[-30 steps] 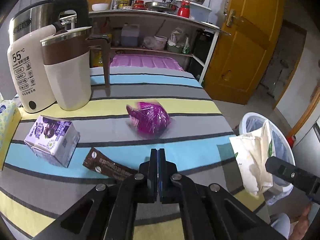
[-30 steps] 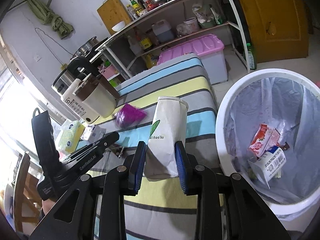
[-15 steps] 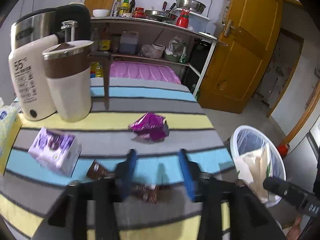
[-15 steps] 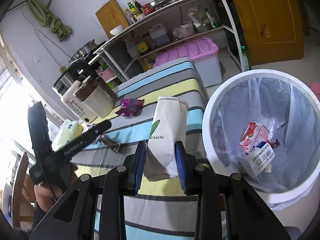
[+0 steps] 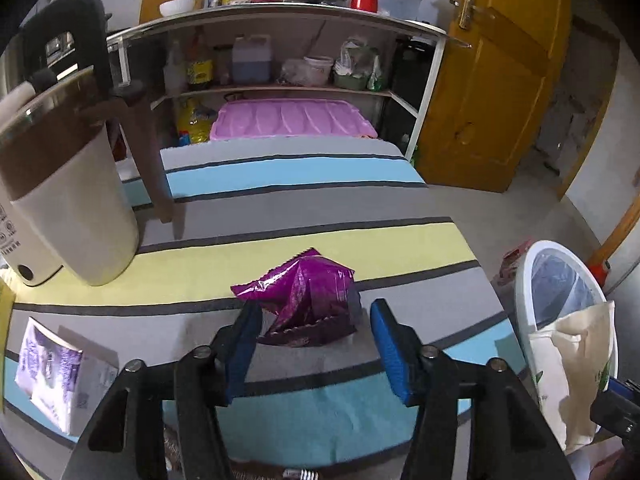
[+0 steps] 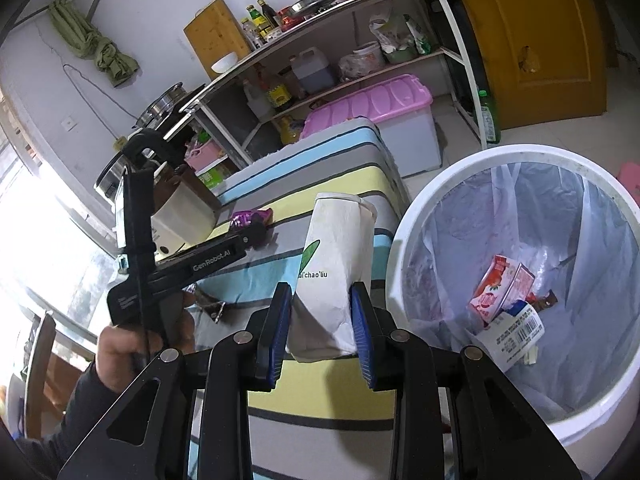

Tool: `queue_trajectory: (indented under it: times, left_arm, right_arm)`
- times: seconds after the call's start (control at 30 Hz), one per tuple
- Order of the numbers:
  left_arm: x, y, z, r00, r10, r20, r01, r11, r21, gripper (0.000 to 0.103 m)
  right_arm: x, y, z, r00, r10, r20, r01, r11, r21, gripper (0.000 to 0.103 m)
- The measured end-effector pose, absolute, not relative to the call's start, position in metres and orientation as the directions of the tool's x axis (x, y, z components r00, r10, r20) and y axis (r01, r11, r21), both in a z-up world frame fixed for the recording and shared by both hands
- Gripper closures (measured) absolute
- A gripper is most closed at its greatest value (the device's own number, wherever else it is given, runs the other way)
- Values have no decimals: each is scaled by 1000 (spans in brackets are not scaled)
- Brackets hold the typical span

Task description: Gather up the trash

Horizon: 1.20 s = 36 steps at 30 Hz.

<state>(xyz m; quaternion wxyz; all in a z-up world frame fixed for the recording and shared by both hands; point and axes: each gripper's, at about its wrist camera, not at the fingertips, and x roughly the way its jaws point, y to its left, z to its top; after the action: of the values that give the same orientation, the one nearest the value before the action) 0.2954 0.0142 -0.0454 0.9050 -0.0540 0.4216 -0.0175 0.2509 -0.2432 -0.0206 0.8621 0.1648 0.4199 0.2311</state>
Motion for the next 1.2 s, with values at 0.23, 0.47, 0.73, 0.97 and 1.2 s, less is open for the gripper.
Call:
queue_trajectory:
  times: [0.23,0.47,0.73,0.97,1.2]
  left_arm:
    - [293,18,-49,661,-77,-746,-17,993,-118,66]
    - [273,19,-36,689,-97,-719,-4,990,-138,66]
    - [228,10,-11,720,-137,-680,32,986,-165,66]
    - [186,-7,4,731,-184,-658,76,979,-189,66]
    - [150,-25,11,731,-226,-644,125,972,-199,66]
  right_arm:
    - [253,-243,-24,535,539,-650,-259,837,481,72]
    - [250,-243,-23,539,537,-649,-260,839,478,72]
    - [233,-247,-11,560,532,-635,-270,842,466,72]
    - [211,-250,0,579,522,-627,-284,850,445,72]
    - [188,-257,7,601,492,-630,-289,868,403,72]
